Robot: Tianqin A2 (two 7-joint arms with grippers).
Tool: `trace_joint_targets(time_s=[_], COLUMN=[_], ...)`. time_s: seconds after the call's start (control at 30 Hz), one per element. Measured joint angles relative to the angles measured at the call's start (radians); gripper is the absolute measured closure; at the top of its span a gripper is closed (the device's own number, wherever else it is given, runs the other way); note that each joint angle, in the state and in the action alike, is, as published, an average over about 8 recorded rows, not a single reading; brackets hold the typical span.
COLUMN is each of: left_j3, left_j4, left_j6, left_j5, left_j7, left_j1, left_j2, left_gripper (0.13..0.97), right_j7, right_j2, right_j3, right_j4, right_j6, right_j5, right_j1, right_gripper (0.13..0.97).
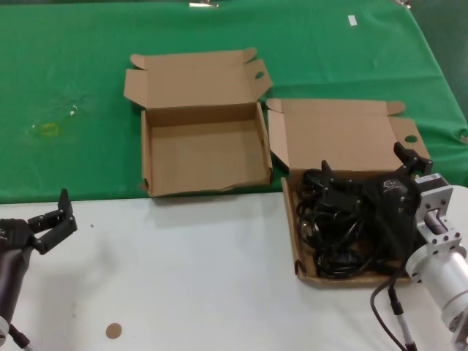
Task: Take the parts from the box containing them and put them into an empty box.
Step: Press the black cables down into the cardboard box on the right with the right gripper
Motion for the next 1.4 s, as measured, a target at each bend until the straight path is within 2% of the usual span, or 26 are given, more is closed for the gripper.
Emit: trace_joint_targets(time_s=[1.4], left_j3=[0.0], left_j4=[0.0], left_j6=[0.0], left_j5=[0.0], left_j7=[0.0], left_j1=[0.0], left_j2=[0.0], left_gripper=[0.132], right_j7=[0.0], right_j2=[0.0], right_j3=[0.0], right_j4=[0.0], right_j6=[0.0], right_j5=[0.0], right_j1=[0.0], right_gripper=[0.129])
